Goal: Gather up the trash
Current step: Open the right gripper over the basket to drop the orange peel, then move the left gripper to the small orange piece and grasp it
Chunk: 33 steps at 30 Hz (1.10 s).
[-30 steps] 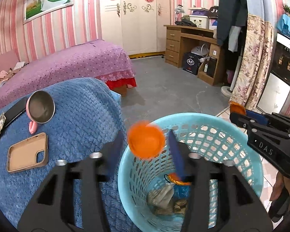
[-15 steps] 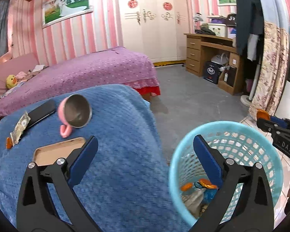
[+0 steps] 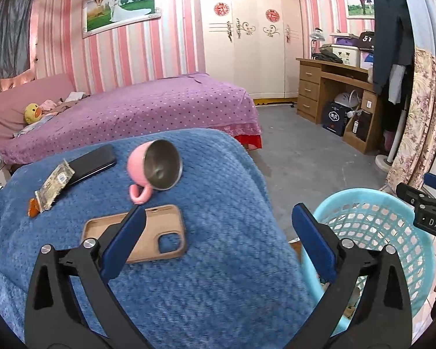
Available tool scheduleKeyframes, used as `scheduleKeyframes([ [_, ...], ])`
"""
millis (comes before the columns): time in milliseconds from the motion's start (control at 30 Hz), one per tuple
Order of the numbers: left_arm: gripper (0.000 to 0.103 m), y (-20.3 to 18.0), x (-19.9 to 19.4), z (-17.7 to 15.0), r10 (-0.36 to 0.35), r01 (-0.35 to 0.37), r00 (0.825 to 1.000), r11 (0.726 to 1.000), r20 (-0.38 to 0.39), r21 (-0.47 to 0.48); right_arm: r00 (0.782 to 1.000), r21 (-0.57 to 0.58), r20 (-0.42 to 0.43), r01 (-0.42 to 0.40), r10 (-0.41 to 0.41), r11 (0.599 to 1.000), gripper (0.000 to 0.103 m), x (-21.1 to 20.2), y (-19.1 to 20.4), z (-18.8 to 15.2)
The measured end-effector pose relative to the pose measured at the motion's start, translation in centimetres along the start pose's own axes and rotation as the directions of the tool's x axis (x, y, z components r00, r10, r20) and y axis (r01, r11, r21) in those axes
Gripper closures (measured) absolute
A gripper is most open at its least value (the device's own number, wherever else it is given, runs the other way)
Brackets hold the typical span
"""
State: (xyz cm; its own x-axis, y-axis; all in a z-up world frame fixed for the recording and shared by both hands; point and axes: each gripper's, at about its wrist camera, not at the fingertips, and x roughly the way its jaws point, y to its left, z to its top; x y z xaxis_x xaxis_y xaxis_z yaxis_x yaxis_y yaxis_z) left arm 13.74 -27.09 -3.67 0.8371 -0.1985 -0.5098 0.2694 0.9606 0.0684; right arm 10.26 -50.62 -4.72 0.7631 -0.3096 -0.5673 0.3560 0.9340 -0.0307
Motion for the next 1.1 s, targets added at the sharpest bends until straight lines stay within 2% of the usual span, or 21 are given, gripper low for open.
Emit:
scheduleKeyframes([
  [167, 0.006, 2.8, -0.4, -0.2, 0.023, -0.023, 1.0, 1.0, -0.001, -0.009, 1.0, 0.009, -0.005, 0.016, -0.016, 1.0, 0.007, 0.3, 1.5, 0.3],
  [367, 0.006, 7.0, -0.7, -0.1, 0.064, -0.064, 0.998, 0.998, 0.002, -0.023, 1.0, 0.08, -0.007, -0.023, 0.024, 0.997, 0.005, 0.8, 3.3, 0.9],
  [600, 0.006, 14.3, -0.3, -0.3, 0.166, -0.166, 0.986, 0.986, -0.006, -0.015, 0.997, 0.067, -0.003, -0.079, 0.08, 0.995, 0.005, 1.3, 7.3, 1.1],
  [700, 0.006, 17.9, 0.6, -0.6, 0.205, -0.207, 0.978, 0.977, -0.034, -0.056, 0.994, 0.041, 0.001, -0.111, 0.111, 0.993, 0.005, 1.4, 9.6, 1.1],
  [800, 0.006, 21.2, 1.6, -1.1, 0.21, -0.217, 0.975, 0.972, -0.078, -0.091, 0.989, 0.021, 0.001, -0.149, 0.149, 0.989, 0.005, 1.5, 12.1, 0.8],
  [1000, 0.006, 27.4, 3.1, -2.4, 0.284, -0.303, 0.949, 0.941, -0.136, -0.148, 0.982, -0.024, -0.006, -0.19, 0.19, 0.981, 0.005, 1.8, 17.1, 0.6],
  [1100, 0.006, 30.1, 3.7, -3.1, 0.292, -0.32, 0.941, 0.932, -0.169, -0.173, 0.974, -0.016, -0.023, -0.225, 0.224, 0.974, 0.005, 2.1, 19.3, 0.6],
])
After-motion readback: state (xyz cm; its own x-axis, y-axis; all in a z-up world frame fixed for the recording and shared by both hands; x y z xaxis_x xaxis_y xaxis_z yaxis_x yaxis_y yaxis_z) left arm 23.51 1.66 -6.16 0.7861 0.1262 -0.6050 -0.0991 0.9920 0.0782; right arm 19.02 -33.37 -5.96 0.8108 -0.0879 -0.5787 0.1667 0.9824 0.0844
